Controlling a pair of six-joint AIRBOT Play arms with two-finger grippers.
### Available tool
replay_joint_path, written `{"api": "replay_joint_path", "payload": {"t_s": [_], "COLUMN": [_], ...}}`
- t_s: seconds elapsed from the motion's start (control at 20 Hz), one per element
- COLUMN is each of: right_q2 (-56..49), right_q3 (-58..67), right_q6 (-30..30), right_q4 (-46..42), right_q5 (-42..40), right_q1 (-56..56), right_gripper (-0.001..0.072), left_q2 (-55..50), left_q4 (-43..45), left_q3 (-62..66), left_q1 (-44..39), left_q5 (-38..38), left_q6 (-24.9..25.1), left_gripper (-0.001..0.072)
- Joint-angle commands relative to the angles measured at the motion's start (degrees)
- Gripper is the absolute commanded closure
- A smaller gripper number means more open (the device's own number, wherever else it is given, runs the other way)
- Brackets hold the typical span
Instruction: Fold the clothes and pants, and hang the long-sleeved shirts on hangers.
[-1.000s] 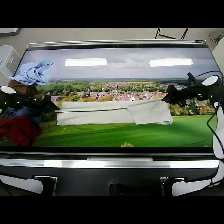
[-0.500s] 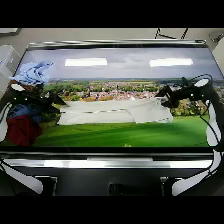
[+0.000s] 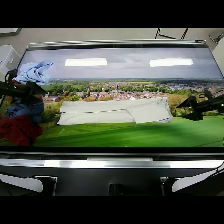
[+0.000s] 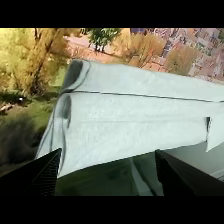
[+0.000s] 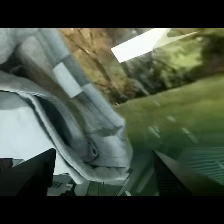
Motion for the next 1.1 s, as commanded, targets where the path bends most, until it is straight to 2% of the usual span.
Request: {"api": "replay_joint_path", "payload": {"t_s": [0.0,0.35,0.55,0.7,0.75,0.85,0.95,1.0,1.05], "right_q2": [-3.6,-8.4,-8.4,-8.3,-8.3,-8.0,-5.5,-3.2,-0.6], "right_q3": [-0.5,-0.4,-0.4,-0.4,-0.4,-0.4,-0.3,-0.3,-0.3], "right_q6": [-3.1,-10.4,-11.0,-9.1,-7.8,-5.2,-5.2,-5.2,-5.2], "right_q4": [1.4,11.8,12.8,9.6,7.9,6.9,7.5,7.4,7.5], "right_q5": [0.6,-2.6,-2.8,-4.1,-4.7,-5.0,-5.1,-5.4,-5.5], "right_q1": [-0.8,5.6,7.8,9.8,10.8,12.2,13.0,13.2,13.5], "right_gripper": [-0.0004,-0.0004,0.0011,0.0183,0.0301,0.0665,0.0668,0.0668,0.0669], "left_q2": [4.4,7.5,7.7,7.7,7.7,7.7,7.5,7.3,7.1], "left_q4": [0.0,0.0,-0.4,-0.4,-0.6,-0.6,-0.6,-0.6,-0.5], "left_q3": [0.3,0.3,0.3,0.3,0.3,0.3,0.3,0.2,-0.3], "left_q1": [-1.7,-11.6,-16.0,-18.7,-19.5,-21.4,-23.9,-25.5,-27.6], "left_q5": [-0.5,-0.3,0.4,1.1,1.3,2.6,6.2,9.0,13.0], "left_q6": [-0.6,-1.4,-1.4,-1.4,-1.4,-1.4,-1.2,-1.2,-1.2], "left_gripper": [0.0027,0.0027,0.0027,0.0027,0.0028,0.0031,0.011,0.0286,0.0531]}}
